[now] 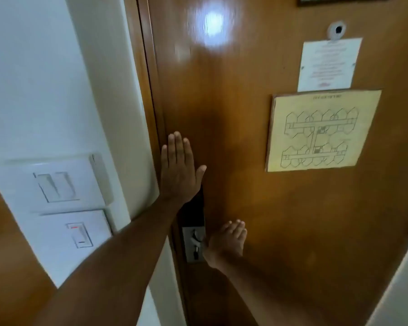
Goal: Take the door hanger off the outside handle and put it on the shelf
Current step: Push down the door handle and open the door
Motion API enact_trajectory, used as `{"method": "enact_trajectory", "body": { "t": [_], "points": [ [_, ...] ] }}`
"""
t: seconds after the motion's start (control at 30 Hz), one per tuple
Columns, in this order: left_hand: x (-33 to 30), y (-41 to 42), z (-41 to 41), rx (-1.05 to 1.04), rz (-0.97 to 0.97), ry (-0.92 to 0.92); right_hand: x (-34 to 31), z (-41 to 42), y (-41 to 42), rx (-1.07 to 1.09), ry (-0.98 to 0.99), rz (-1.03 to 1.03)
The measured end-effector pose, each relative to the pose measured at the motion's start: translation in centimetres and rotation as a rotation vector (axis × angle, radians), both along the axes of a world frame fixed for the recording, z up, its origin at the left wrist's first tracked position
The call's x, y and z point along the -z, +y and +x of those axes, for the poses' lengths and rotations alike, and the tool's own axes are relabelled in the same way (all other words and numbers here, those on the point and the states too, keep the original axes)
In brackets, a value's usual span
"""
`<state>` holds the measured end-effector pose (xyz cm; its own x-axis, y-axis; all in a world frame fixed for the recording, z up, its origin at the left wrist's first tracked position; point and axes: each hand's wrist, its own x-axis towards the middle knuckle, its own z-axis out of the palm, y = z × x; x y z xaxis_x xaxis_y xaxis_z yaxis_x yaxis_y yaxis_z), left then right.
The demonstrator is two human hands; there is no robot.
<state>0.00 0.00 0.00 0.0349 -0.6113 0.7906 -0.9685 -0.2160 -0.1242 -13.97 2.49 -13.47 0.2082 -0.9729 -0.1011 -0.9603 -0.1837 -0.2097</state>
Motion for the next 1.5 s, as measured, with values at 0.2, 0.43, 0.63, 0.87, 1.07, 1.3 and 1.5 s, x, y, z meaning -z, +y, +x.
{"method": "enact_trajectory", "body": {
  "t": [0.2, 0.43, 0.63, 0.87, 1.07, 1.3, 1.5],
  "points": [
    [2.2, -0.2, 0.1, -0.019, 0.071, -0.011, -0.1, 0.9, -0.7, -0.344, 0.297, -0.107],
    [2.4, -0.8, 0.7, -0.043, 0.067, -0.051, 3.8, 1.4, -2.1, -0.290, -0.208, -0.115],
    [2.8, 0.0, 0.6, -0.070, 0.057, -0.063, 5.8, 1.3, -1.8, -0.300, -0.381, -0.032],
    [2.8, 2.7, -0.6, -0.075, 0.069, -0.050, 3.9, -0.8, 1.0, -0.403, -0.166, -0.203],
    [3.0, 6.8, -2.7, -0.061, 0.047, -0.037, 2.5, -2.7, 4.9, -0.430, 0.075, -0.253],
    [3.3, 12.6, -5.6, 0.095, -0.021, 0.016, 2.4, -5.7, 10.4, -0.338, 0.134, -0.273],
    [5.0, 19.0, -5.8, 0.502, -0.148, -0.081, 3.3, -8.2, 15.9, -0.152, 0.175, -0.305]
  ]
}}
